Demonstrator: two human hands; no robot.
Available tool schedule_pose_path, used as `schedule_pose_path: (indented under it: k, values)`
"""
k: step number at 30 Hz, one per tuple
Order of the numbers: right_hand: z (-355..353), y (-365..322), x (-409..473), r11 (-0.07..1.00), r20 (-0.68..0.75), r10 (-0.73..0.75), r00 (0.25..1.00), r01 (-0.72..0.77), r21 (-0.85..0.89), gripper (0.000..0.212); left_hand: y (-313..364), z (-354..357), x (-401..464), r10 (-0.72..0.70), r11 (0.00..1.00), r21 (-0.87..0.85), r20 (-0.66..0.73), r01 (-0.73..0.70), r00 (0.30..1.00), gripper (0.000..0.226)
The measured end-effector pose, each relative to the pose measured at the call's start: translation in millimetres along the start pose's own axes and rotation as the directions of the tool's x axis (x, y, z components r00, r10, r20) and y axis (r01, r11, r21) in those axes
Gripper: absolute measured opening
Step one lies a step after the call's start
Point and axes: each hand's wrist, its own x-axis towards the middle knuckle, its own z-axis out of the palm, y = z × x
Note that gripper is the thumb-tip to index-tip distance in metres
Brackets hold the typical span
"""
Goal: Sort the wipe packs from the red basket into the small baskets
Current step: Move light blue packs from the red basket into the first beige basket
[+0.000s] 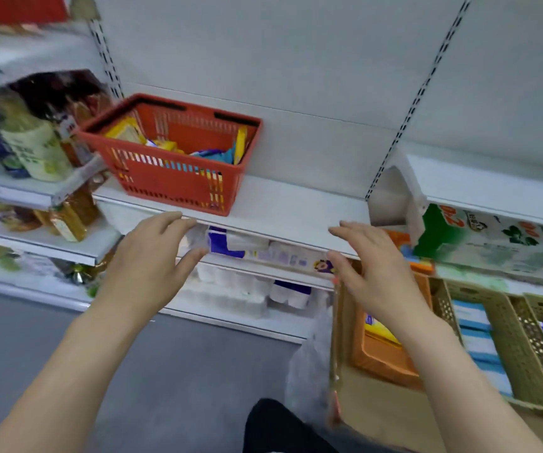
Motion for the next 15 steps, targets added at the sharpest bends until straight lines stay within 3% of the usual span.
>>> schedule_pose_path:
  k: [7, 15]
  values:
    - [80.9, -47.2, 102.0, 0.997, 0.091, -0.070, 0.993, 0.067, 0.027, 0.040, -101.4, 5.1, 59.7, -0.067, 0.998, 0.006, -0.024, 0.067, 0.997, 0.048]
    - [162.4, -88.5, 308.6, 0.992, 0.068, -0.092, 0.993, 0.085, 0.097, 0.039, -214.8, 15.9, 224.6, -0.109, 0.994, 0.011, 0.020, 0.109, 0.994, 0.050]
